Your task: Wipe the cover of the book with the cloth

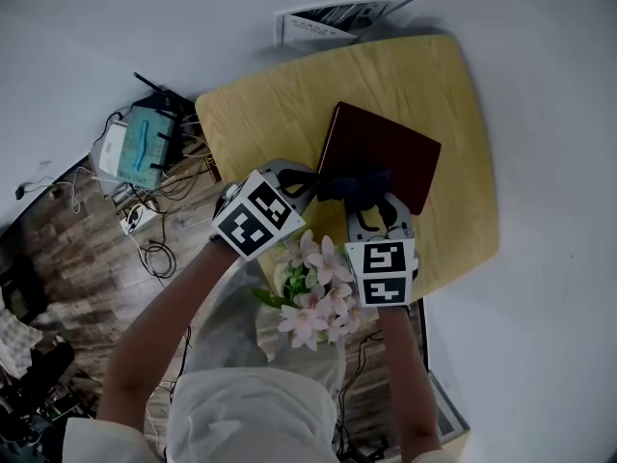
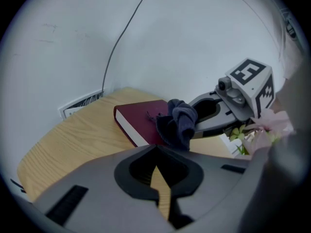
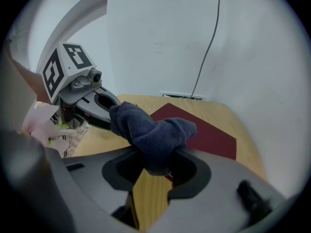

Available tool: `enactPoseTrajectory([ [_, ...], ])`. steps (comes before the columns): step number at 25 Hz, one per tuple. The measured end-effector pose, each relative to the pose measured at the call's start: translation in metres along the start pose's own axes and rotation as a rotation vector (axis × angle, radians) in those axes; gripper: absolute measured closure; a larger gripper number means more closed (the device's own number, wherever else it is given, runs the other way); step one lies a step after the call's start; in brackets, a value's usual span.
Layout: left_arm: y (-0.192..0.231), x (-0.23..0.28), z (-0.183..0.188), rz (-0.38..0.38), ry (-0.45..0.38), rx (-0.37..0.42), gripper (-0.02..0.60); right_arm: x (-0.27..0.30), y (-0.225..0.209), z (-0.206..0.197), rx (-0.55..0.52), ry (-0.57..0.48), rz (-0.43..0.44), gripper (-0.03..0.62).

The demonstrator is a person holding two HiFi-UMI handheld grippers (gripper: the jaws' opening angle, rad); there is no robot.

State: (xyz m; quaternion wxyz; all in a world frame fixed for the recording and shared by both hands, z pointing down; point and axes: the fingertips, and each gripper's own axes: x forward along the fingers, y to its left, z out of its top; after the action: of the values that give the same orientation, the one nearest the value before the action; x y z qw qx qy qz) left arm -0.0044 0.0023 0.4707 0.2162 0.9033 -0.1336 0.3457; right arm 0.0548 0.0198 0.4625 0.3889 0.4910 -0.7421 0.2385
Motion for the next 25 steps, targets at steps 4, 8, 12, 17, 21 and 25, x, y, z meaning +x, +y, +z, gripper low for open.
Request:
enactPoseTrajectory([
  [4, 0.000, 0.000, 0.004, 0.008, -0.022, -0.041, 0.571, 0.002, 0.000, -0.002, 0.017, 0.002, 0.016, 0.445],
  [8, 0.000, 0.004, 0.004, -0.002, -0.004, -0.062, 0.571, 0.002, -0.002, -0.004, 0.024, 0.007, 0.014, 0.445],
  [12, 0.000, 0.004, 0.004, 0.014, 0.025, -0.016, 0.571, 0.003, 0.000, -0.002, 0.004, 0.008, 0.030, 0.445],
  [17, -0.002, 0.006, 0.004, 0.014, 0.088, 0.034, 0.571, 0.009, -0.009, 0.004, 0.006, 0.003, 0.027, 0.445],
  [21, -0.005, 0.009, 0.005, 0.019, 0.113, 0.067, 0.571, 0.017, -0.023, 0.012, 0.008, -0.004, 0.005, 0.445],
  [25, -0.005, 0.009, 0.005, 0.019, 0.118, 0.072, 0.571, 0.024, -0.031, 0.021, 0.000, -0.002, 0.000, 0.445],
])
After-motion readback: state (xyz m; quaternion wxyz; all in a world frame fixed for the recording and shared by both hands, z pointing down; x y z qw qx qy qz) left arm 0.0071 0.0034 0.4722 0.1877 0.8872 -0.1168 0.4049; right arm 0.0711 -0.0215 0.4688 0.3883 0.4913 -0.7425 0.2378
